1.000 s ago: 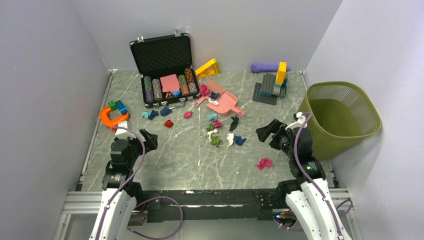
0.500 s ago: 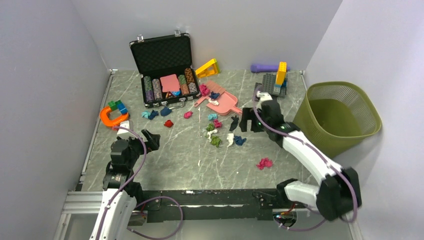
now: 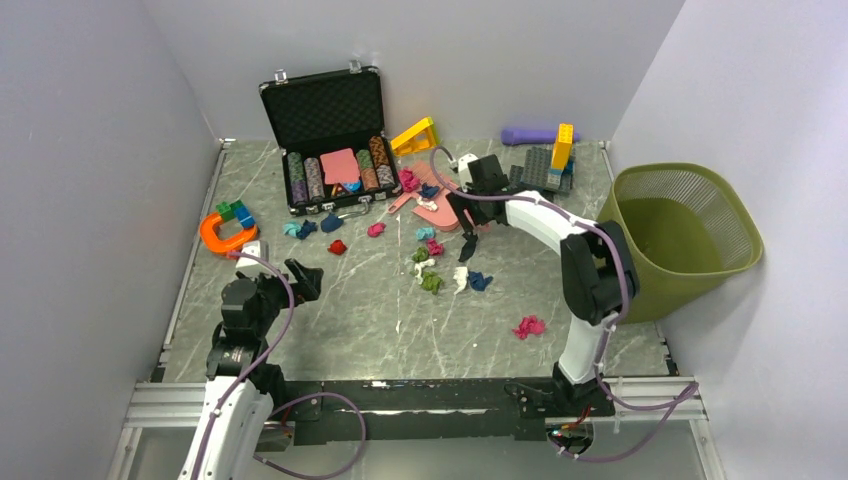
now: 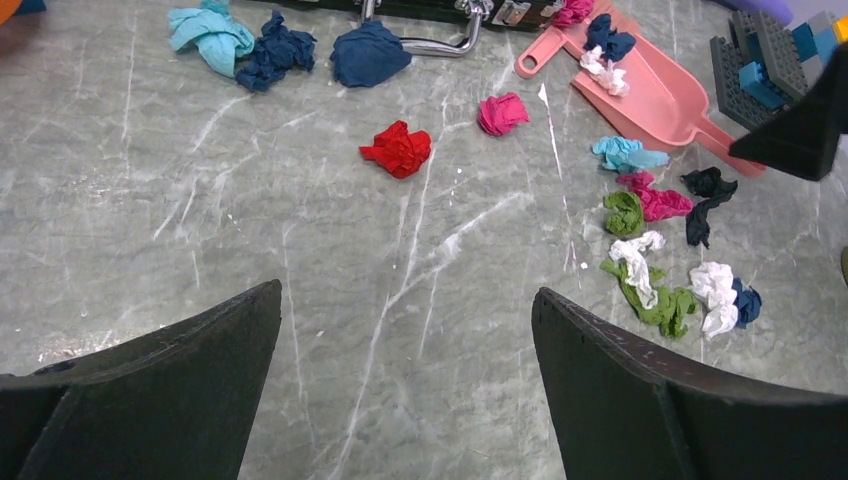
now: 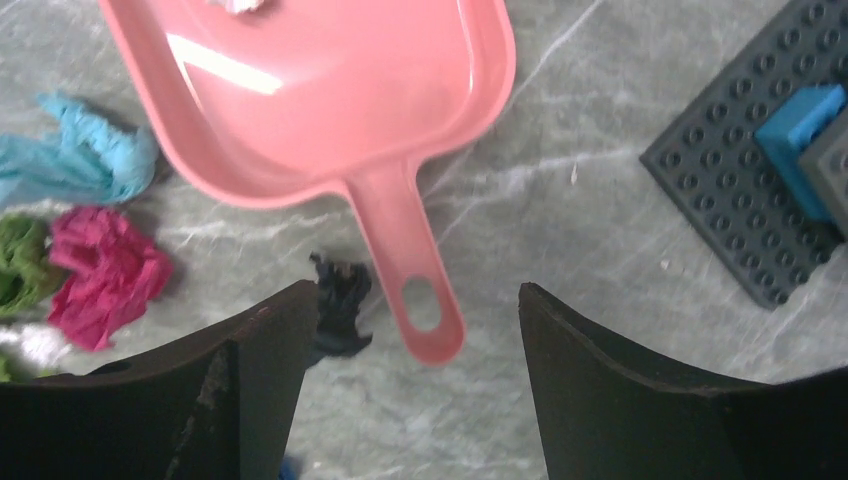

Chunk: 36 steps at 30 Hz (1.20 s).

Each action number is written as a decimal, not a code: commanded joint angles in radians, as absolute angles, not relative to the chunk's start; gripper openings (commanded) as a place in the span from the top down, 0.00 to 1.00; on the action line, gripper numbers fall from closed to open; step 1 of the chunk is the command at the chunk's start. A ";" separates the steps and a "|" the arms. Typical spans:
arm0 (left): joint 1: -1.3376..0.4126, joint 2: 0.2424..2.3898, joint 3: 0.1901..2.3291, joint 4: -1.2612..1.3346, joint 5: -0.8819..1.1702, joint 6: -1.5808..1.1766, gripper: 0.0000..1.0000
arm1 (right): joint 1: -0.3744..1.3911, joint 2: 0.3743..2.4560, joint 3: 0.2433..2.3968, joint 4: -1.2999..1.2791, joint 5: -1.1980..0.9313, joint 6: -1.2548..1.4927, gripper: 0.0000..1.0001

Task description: Sweep away the paper scraps from the table

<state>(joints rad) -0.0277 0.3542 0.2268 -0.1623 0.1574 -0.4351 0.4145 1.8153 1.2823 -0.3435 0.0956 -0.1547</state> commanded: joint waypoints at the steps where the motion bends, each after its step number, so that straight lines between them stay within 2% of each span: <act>1: -0.028 0.371 0.220 -0.104 0.195 -0.423 0.01 | 0.415 1.927 1.434 -0.445 0.090 -0.262 0.23; 6: -0.031 0.370 0.220 -0.106 0.190 -0.423 0.01 | 0.417 2.039 1.533 -0.520 0.022 -0.276 0.25; 14: -0.036 0.370 0.220 -0.106 0.184 -0.423 0.01 | 0.416 2.108 1.582 -0.512 -0.016 -0.254 0.39; 15: -0.036 0.371 0.220 -0.105 0.183 -0.423 0.01 | 0.416 2.114 1.588 -0.511 -0.028 -0.251 0.43; 21: -0.036 0.389 0.218 -0.087 0.195 -0.421 0.01 | 0.418 2.070 1.581 -0.518 -0.044 -0.226 0.80; 24: -0.036 0.429 0.222 -0.069 0.219 -0.417 0.01 | 0.422 2.017 1.559 -0.564 -0.041 -0.197 0.88; 30: -0.036 0.488 0.238 -0.058 0.233 -0.417 0.03 | 0.447 1.940 1.498 -0.674 -0.014 -0.134 1.00; 36: -0.036 0.472 0.231 -0.058 0.233 -0.418 0.04 | 0.456 1.762 1.292 -0.572 -0.024 -0.060 1.00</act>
<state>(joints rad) -0.0330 0.4877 0.2184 -0.1112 0.2131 -0.4309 0.4488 1.8969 1.3933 -0.6113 -0.0238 -0.1299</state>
